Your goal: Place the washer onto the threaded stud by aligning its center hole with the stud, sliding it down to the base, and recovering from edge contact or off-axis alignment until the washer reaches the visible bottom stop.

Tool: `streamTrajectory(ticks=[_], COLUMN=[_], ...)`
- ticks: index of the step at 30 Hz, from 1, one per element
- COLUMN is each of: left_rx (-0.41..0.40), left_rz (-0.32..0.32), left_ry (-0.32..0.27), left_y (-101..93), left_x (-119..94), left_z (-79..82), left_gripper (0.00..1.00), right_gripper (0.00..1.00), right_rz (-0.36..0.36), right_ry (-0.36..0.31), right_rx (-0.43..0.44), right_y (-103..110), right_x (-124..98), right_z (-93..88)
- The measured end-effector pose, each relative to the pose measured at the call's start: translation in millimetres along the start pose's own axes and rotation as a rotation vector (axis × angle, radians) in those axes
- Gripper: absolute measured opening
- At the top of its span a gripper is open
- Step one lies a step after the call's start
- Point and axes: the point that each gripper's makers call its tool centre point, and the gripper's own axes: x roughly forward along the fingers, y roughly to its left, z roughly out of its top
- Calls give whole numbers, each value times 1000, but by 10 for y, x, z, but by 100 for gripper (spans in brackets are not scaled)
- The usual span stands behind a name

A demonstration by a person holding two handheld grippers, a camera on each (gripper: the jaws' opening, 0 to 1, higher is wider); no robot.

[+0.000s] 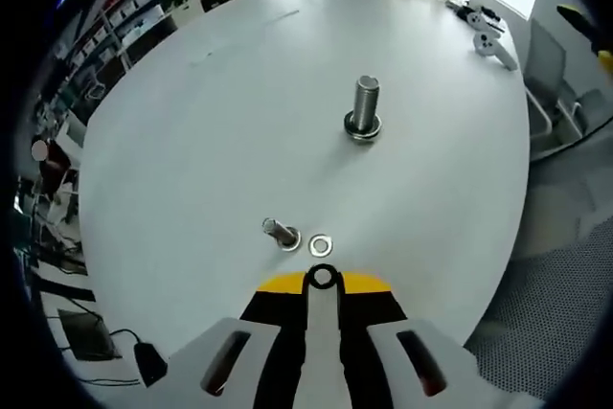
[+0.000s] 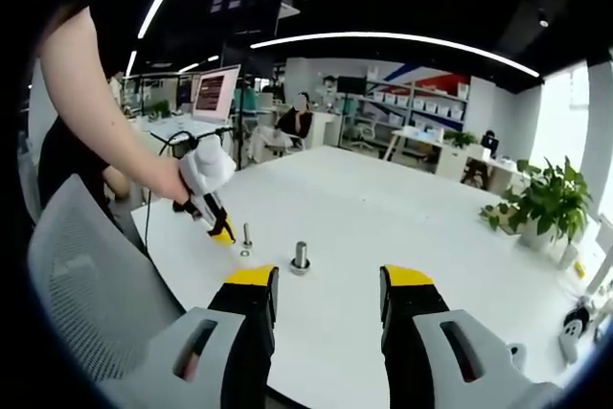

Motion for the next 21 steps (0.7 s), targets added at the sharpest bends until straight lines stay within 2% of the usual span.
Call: streamTrajectory(ticks=[11, 21], left_rx=[25, 81], left_rz=[52, 60], left_ry=[-61, -30], left_y=[225, 304], left_x=[-112, -78], left_z=[256, 329], left_gripper=[9, 9], right_gripper=[45, 47], right_rz=[12, 17], right_ry=[-16, -43], right_rx=[15, 45], right_y=[26, 32], right_x=[-2, -13], right_z=[35, 85])
